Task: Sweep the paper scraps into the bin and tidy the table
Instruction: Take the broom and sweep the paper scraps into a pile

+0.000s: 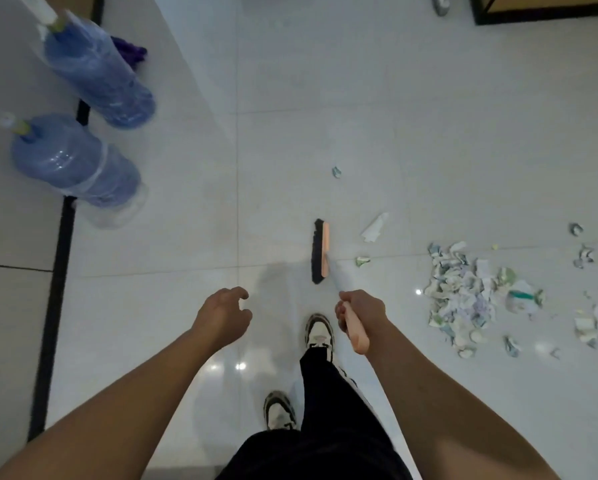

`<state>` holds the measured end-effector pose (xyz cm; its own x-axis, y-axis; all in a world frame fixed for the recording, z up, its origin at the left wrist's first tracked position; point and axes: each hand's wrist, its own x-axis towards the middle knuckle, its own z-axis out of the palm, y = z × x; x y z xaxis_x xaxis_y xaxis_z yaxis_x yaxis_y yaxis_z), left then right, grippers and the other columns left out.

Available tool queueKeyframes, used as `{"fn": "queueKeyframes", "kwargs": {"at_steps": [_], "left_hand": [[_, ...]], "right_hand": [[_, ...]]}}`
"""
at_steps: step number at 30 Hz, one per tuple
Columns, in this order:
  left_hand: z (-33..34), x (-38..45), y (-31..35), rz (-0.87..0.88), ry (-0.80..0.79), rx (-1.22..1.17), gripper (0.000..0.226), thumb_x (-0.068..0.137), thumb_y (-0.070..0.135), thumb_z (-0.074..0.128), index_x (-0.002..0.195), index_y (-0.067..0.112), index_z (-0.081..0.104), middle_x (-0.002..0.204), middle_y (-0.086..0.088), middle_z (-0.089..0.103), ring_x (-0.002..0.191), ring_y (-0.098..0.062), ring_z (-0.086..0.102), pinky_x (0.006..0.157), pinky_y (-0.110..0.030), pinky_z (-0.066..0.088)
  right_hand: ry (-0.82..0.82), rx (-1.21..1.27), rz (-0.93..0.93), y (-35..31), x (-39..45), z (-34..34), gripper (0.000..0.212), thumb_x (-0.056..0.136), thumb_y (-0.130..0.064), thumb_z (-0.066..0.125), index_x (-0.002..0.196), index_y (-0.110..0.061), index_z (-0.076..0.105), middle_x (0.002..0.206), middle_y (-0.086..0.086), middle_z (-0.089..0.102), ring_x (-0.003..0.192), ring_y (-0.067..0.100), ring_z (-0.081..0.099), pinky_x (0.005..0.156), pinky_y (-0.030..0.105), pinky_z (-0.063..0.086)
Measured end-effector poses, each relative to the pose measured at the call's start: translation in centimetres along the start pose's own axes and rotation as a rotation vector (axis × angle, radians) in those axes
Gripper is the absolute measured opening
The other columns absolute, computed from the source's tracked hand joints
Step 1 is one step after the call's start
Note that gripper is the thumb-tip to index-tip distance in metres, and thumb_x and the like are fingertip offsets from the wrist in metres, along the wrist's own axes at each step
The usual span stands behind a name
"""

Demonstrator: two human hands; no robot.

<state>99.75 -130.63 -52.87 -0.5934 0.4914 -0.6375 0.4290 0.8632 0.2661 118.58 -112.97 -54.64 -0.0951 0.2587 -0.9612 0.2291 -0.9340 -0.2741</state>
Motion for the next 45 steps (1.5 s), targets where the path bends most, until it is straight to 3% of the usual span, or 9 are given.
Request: {"fn": "queueKeyframes", "kwargs": {"at_steps": [4,9,13,18,21,25,30,36,45], "left_hand": [[-1.0,3.0,5.6,0.153,-0.032,0.017,0.045,0.085,0.023,0.054,0.13,0.023,0.053,0.122,-0.002,0.056,0.116,-0.022,0.05,0.09,-0.03,0.036],[-3.3,5.8,7.6,0.214,-0.047,0.083,0.045,0.085,0.025,0.053,0.13,0.025,0.052,0.126,-0.002,0.055,0.119,-0.023,0.048,0.093,-0.033,0.038],[-6.4,8.4,5.4,0.173,-0.061,0.072,0.046,0.085,0.025,0.053,0.131,0.025,0.051,0.126,-0.003,0.054,0.118,-0.023,0.048,0.09,-0.031,0.037],[-12.2,13.4,-0.1,0.137,-0.041,0.071,0.044,0.086,0.024,0.055,0.13,0.023,0.053,0.124,-0.006,0.055,0.115,-0.024,0.05,0.085,-0.028,0.036],[-16.4,17.7,-3.5,0.102,-0.035,0.066,0.045,0.086,0.024,0.054,0.131,0.023,0.053,0.127,-0.006,0.054,0.117,-0.023,0.049,0.091,-0.031,0.038],[-21.1,23.3,-7.0,0.094,-0.045,0.052,0.044,0.086,0.024,0.054,0.13,0.023,0.052,0.129,-0.005,0.054,0.118,-0.022,0.049,0.094,-0.032,0.039],[-24.4,29.0,-7.7,0.123,-0.082,0.081,0.043,0.088,0.025,0.054,0.131,0.023,0.052,0.13,-0.004,0.055,0.118,-0.023,0.049,0.095,-0.033,0.039],[-25.0,32.5,-3.6,0.205,-0.176,0.093,0.043,0.089,0.024,0.053,0.132,0.021,0.052,0.131,-0.005,0.053,0.12,-0.024,0.048,0.097,-0.033,0.04],[-25.7,35.2,4.6,0.281,-0.229,0.157,0.042,0.088,0.026,0.053,0.129,0.022,0.053,0.125,-0.003,0.054,0.117,-0.022,0.049,0.094,-0.03,0.038]], "right_hand": [[0.173,0.101,-0.055,-2.5,-0.8,-2.8,0.007,0.088,0.003,0.052,0.084,0.0,0.057,0.056,0.008,0.051,0.038,0.015,0.047,0.039,0.022,0.04],[0.21,0.023,-0.108,-4.8,-1.9,-1.0,0.006,0.089,0.003,0.051,0.088,-0.002,0.053,0.059,0.009,0.048,0.041,0.017,0.047,0.04,0.025,0.04],[0.037,0.038,-0.079,-6.6,-3.0,4.5,0.006,0.09,0.001,0.054,0.086,-0.003,0.052,0.054,0.008,0.048,0.032,0.013,0.042,0.035,0.018,0.036],[-0.263,0.028,0.085,-8.7,-1.4,16.7,0.004,0.099,-0.008,0.049,0.098,-0.005,0.048,0.064,0.005,0.045,0.045,0.009,0.038,0.032,0.017,0.034],[-0.306,0.01,0.138,-9.6,0.4,24.6,0.007,0.099,-0.01,0.05,0.093,-0.006,0.048,0.065,0.005,0.045,0.046,0.009,0.039,0.031,0.015,0.033],[-0.158,-0.099,0.111,-11.6,2.7,32.3,0.009,0.095,-0.006,0.055,0.087,-0.003,0.052,0.063,0.008,0.048,0.047,0.014,0.04,0.032,0.019,0.033],[0.06,-0.06,0.025,-17.6,4.9,32.3,0.004,0.092,-0.005,0.059,0.092,0.0,0.059,0.06,0.009,0.051,0.042,0.014,0.042,0.035,0.021,0.032],[0.207,0.178,-0.025,-22.8,6.7,28.6,0.008,0.095,-0.007,0.055,0.1,0.0,0.055,0.063,0.007,0.05,0.043,0.013,0.043,0.033,0.018,0.037],[0.313,0.239,-0.097,-25.3,6.2,30.4,0.005,0.089,0.003,0.056,0.091,0.005,0.06,0.061,0.014,0.053,0.037,0.02,0.047,0.038,0.022,0.041]]}}
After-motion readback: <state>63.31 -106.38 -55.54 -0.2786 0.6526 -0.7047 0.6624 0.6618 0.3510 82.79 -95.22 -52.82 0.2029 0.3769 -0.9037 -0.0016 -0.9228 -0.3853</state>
